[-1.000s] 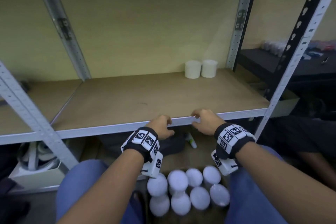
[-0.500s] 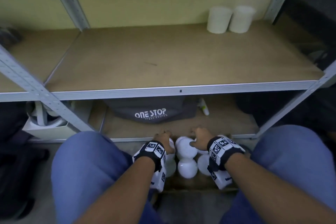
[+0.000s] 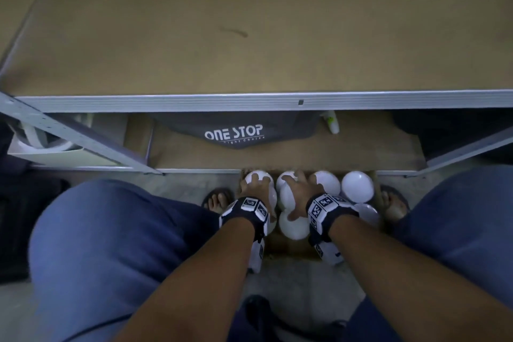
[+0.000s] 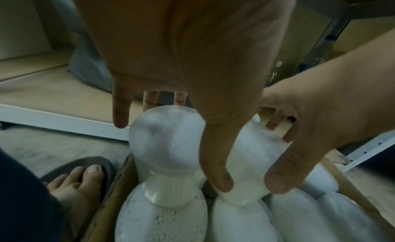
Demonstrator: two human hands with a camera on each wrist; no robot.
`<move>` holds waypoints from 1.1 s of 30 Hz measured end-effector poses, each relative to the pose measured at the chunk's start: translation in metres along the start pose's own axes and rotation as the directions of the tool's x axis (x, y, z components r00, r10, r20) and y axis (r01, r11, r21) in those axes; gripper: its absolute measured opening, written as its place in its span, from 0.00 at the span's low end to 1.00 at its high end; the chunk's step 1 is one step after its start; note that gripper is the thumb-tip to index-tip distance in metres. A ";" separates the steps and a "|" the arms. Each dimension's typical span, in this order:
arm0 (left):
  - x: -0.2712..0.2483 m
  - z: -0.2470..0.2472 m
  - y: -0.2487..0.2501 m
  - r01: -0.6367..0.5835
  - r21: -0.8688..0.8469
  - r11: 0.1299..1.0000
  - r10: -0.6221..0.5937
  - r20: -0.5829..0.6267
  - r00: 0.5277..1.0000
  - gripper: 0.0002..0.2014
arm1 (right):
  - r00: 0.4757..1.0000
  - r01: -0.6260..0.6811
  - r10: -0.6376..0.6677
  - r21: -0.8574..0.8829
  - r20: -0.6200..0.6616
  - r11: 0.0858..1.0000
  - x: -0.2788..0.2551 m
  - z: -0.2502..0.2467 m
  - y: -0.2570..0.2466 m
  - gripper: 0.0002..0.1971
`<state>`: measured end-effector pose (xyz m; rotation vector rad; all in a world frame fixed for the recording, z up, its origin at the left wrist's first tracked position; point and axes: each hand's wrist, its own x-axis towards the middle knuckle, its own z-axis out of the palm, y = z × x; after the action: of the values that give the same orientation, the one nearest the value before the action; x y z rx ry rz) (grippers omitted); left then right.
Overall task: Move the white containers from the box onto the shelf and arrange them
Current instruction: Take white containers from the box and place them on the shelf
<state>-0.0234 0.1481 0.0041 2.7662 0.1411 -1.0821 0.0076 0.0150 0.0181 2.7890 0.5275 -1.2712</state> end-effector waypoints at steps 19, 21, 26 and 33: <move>-0.023 -0.034 0.013 -0.049 -0.048 0.998 0.048 -0.027 0.998 0.41 | 0.994 -0.085 0.091 0.100 -0.058 0.991 -0.013 -0.020 -0.011 0.55; -0.033 -0.048 0.017 -0.049 -0.056 0.997 0.045 -0.078 0.996 0.38 | 0.987 -0.086 0.100 0.114 -0.127 0.990 -0.028 -0.033 -0.011 0.47; -0.065 -0.091 0.020 -0.079 -0.162 0.984 0.063 -0.097 0.993 0.46 | 0.982 -0.041 0.076 0.199 -0.170 0.979 -0.064 -0.071 -0.005 0.44; -0.122 -0.146 0.019 -0.220 -0.065 0.973 0.200 -0.228 0.953 0.47 | 0.955 0.005 0.041 0.154 -0.293 0.988 -0.138 -0.117 0.000 0.40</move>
<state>-0.0130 0.1539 0.1945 2.7363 -0.0757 -0.6983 0.0082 -0.0054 0.1978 3.1277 0.4293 -0.9298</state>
